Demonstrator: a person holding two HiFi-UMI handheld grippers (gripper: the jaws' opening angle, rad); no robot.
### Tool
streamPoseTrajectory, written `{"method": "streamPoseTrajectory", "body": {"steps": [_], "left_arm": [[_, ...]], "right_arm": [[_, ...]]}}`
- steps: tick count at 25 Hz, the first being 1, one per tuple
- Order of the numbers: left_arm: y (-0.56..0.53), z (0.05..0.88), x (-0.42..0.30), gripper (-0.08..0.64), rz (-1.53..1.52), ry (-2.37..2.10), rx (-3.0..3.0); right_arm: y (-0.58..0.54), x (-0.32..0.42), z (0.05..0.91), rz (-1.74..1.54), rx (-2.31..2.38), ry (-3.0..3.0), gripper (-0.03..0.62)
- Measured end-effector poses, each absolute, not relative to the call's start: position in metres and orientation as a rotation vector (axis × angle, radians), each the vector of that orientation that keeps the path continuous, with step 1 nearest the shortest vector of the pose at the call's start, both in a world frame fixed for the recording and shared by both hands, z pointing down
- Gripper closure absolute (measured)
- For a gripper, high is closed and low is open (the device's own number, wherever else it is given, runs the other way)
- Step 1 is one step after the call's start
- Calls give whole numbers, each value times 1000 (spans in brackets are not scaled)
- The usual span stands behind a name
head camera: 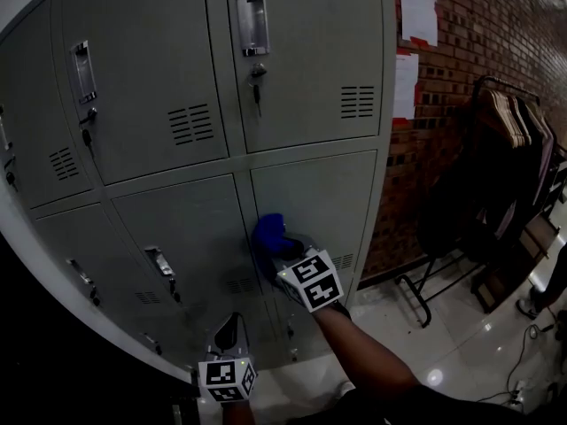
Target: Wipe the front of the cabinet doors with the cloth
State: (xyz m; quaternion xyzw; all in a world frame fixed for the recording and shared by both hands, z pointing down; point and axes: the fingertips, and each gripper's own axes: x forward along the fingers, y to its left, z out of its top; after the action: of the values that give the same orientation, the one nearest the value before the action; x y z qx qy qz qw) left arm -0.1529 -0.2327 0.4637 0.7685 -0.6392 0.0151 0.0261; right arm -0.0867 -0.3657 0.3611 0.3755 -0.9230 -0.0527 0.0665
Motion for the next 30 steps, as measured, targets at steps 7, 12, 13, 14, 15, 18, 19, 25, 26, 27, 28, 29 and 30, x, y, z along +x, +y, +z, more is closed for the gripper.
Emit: {"method": "streamPoseTrajectory", "body": {"steps": [7, 12, 13, 14, 15, 18, 19, 25, 26, 27, 28, 29, 30], "left_arm": [[-237, 462, -142, 546, 41, -1944, 2404], [-238, 463, -135, 546, 44, -1922, 2418], [-238, 464, -135, 546, 43, -1919, 2419], [-238, 464, -134, 546, 43, -1917, 2420], [-238, 464, -133, 546, 43, -1914, 2422], [-238, 465, -132, 546, 43, -1911, 2423], [-238, 465, -133, 546, 43, -1912, 2421], [-237, 468, -132, 546, 43, -1903, 2424], [-237, 468, -132, 546, 45, -1900, 2424], [-237, 469, -132, 546, 47, -1899, 2424], [-237, 469, -132, 546, 48, -1899, 2423], [-237, 470, -132, 546, 49, -1900, 2422], [-236, 470, -133, 546, 49, -1901, 2422]], "right_arm": [[-368, -73, 362, -179, 1180, -2752, 534], [-379, -38, 362, -148, 1282, -2718, 534], [-382, -30, 361, -142, 1302, -2713, 534], [-385, -21, 362, -142, 1325, -2708, 534], [-388, -12, 362, -142, 1347, -2702, 534], [-395, 15, 364, -129, 1399, -2669, 534], [-397, 25, 366, -129, 1419, -2650, 534], [-413, 90, 376, -98, 1574, -2525, 533], [-415, 99, 376, -89, 1596, -2507, 532], [-417, 108, 377, -83, 1616, -2491, 532], [-419, 115, 377, -79, 1634, -2477, 532], [-420, 122, 377, -78, 1648, -2465, 532], [-422, 129, 378, -77, 1661, -2452, 532]]}}
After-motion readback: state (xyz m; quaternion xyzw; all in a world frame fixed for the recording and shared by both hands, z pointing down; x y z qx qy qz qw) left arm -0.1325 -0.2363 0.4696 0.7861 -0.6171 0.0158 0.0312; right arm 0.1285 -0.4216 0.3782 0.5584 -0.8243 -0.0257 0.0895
